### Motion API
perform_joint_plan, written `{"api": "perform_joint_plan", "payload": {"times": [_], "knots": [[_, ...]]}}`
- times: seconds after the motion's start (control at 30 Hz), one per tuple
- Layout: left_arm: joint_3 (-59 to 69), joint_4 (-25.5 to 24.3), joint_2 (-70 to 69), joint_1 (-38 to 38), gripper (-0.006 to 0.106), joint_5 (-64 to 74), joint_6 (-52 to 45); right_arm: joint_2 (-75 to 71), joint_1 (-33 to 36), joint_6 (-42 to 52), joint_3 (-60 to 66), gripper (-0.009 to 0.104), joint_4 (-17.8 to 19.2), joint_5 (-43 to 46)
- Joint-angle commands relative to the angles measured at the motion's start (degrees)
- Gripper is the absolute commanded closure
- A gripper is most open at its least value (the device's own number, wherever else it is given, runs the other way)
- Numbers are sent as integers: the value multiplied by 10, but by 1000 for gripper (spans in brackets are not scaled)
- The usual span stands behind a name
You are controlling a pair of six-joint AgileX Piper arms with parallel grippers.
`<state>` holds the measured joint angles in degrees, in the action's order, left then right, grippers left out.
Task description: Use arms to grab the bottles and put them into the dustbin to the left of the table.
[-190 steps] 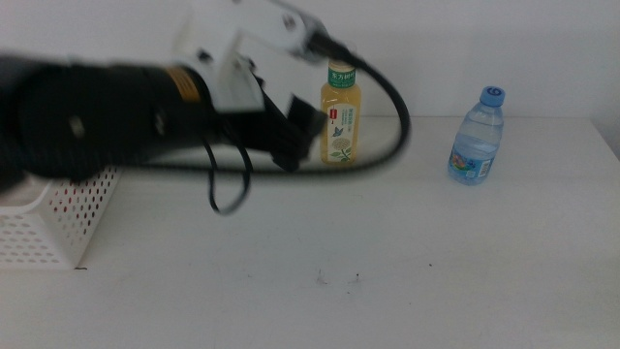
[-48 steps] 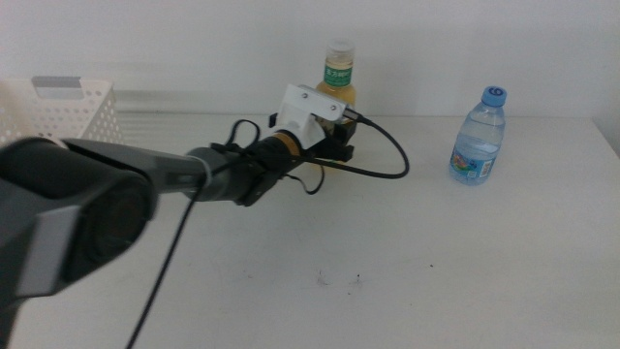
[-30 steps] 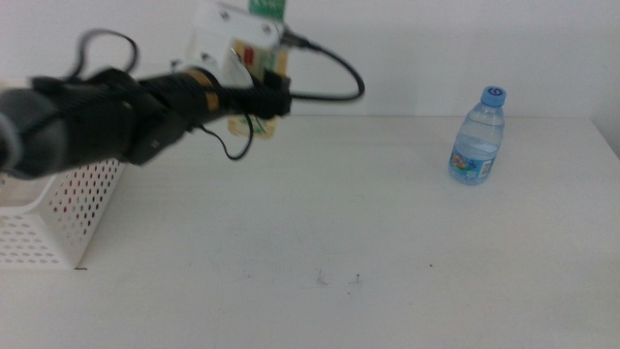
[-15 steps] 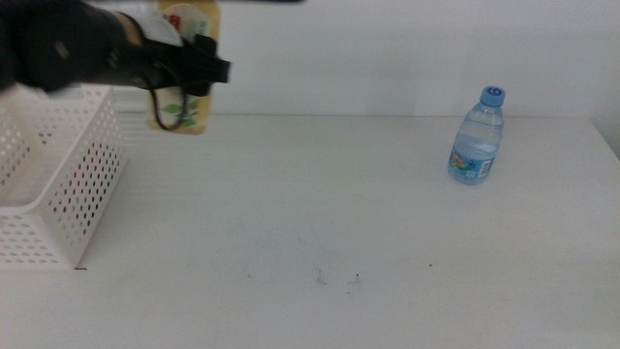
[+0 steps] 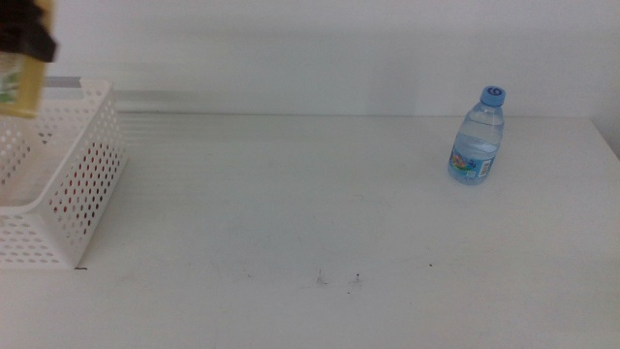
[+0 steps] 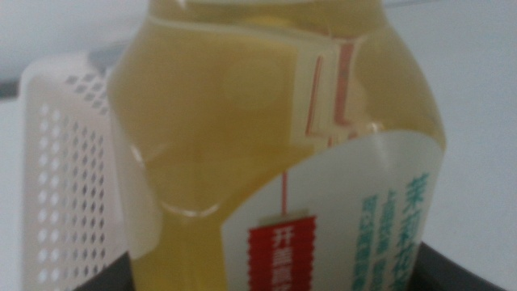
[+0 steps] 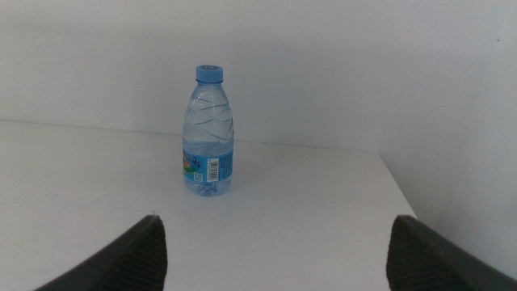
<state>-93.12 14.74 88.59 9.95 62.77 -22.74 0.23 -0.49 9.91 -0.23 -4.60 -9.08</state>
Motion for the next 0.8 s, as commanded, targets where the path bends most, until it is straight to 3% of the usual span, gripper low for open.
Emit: {"api": "perform_joint_plan", "payload": {"times": [0.0, 0.37, 0.77], "knots": [[-50, 45, 24, 34, 102, 40, -22, -2, -2, 2, 2, 15, 0, 5], [-121, 35, 147, 116, 102, 72, -28, -2, -2, 2, 2, 15, 0, 5], [-112, -5, 221, 117, 102, 72, -66, -2, -2, 2, 2, 15, 0, 5]]}}
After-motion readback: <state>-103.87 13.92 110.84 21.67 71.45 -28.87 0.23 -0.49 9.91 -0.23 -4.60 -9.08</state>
